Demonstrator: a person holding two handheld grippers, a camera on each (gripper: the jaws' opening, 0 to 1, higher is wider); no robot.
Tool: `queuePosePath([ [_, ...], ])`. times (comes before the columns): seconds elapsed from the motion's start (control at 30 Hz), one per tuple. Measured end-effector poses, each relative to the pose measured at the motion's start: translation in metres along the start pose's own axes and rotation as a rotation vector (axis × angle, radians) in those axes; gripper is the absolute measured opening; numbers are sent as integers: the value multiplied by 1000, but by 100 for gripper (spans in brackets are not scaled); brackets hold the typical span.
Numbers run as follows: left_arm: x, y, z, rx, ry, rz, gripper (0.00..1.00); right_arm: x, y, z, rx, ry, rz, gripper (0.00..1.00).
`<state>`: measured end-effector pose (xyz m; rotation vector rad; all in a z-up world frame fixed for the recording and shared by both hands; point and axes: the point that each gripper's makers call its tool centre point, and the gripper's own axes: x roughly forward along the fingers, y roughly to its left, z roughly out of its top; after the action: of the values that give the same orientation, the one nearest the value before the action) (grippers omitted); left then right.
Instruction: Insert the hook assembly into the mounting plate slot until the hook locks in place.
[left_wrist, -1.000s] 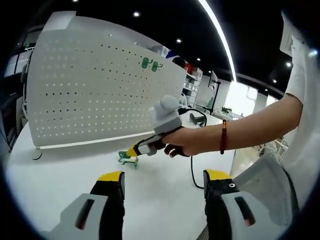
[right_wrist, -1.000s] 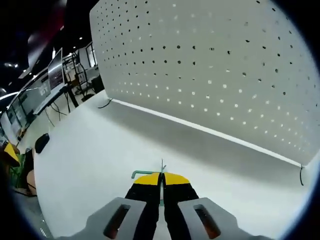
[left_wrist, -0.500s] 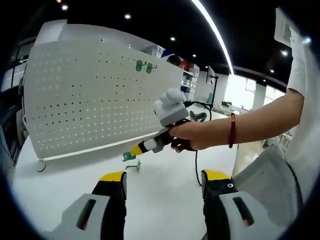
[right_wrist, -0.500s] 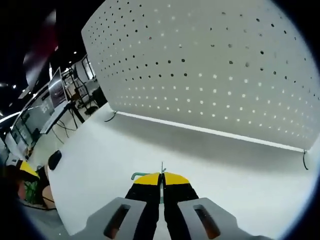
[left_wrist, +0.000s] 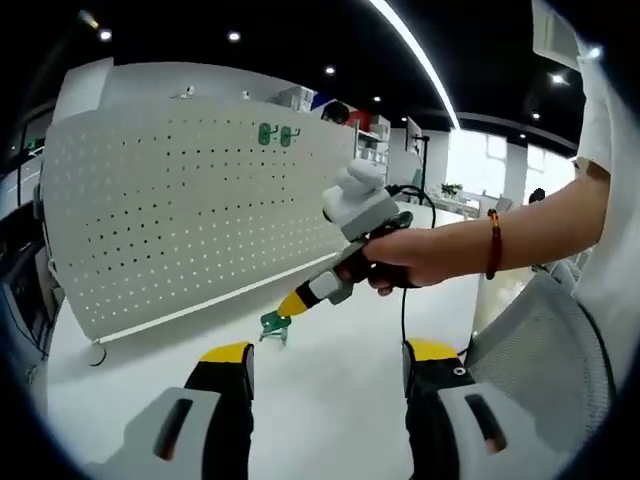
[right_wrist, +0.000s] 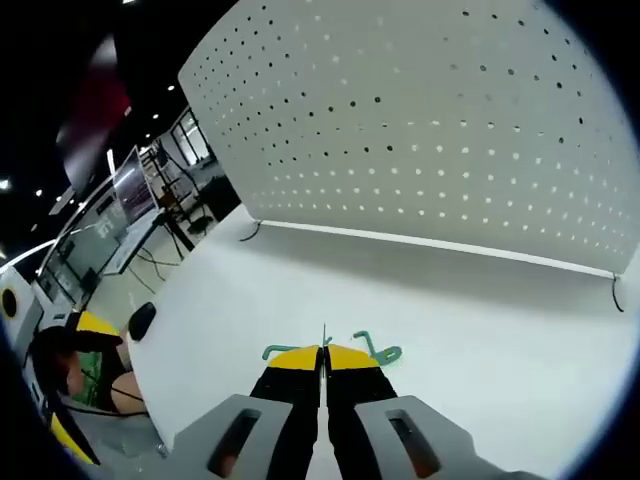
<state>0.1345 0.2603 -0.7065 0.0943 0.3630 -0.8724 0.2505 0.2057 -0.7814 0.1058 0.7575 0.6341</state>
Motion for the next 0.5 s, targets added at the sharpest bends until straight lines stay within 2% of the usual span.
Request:
queuePosePath([
  [0.1,0,-2,1,17,4,2,61,-7,7,-4,-5,0,15,0],
  [0.37,-1,-7,1,84,22,2,58,-21,22,-8,-113,-27,29,0],
  [0.5,-2,-6,2,106,29,13,56,-30,32,-7,-49,-30,66,0],
])
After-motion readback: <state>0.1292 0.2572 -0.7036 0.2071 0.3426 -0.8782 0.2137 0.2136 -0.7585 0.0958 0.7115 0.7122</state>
